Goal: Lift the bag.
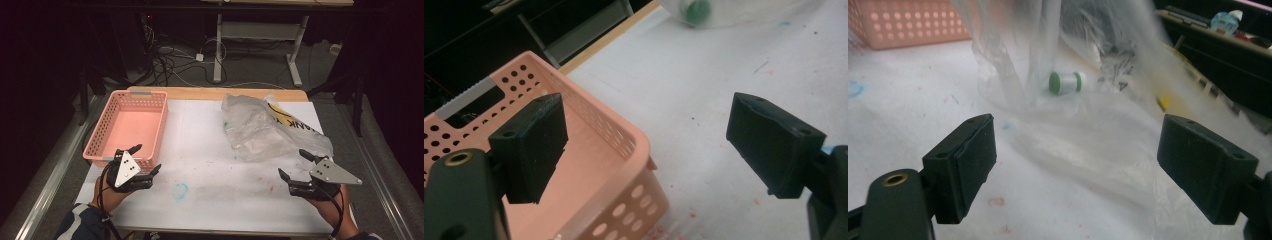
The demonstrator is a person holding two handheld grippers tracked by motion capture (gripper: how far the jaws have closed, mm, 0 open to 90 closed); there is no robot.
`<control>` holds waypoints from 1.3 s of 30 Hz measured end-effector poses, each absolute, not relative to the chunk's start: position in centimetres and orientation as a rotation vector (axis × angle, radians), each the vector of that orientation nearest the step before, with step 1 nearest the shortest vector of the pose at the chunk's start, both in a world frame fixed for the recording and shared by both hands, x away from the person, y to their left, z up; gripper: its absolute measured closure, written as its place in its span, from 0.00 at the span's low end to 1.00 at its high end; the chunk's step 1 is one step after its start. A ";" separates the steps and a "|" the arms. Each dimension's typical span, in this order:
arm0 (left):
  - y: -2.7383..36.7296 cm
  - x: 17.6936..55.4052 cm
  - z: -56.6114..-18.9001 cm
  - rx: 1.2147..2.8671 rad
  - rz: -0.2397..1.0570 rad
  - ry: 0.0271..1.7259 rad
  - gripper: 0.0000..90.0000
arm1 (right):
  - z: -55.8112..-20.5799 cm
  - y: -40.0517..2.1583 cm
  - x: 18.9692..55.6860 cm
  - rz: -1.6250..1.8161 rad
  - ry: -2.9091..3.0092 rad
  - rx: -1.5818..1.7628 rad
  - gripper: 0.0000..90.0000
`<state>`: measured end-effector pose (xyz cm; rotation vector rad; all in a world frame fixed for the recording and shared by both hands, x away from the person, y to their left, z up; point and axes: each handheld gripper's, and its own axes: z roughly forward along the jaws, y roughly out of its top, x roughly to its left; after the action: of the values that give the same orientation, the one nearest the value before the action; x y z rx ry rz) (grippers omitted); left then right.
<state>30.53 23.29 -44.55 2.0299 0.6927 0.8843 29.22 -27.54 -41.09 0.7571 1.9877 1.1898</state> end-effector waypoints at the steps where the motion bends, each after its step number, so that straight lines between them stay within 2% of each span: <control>1: 23.2 30.4 -44.7 2.037 0.878 0.694 0.18 | -41.4 -27.7 29.1 1.198 1.983 0.764 0.19; 10: 23.0 29.5 -45.4 2.063 0.859 0.700 0.18 | -44.1 -28.4 28.5 1.164 2.030 0.782 0.19; 39: 22.8 30.0 -45.7 2.087 0.836 0.689 0.18 | -44.2 -27.9 28.7 1.166 2.043 0.760 0.19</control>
<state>29.99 22.77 -45.67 2.0873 0.6885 0.8363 28.72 -27.92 -44.18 0.7599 2.0431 1.1664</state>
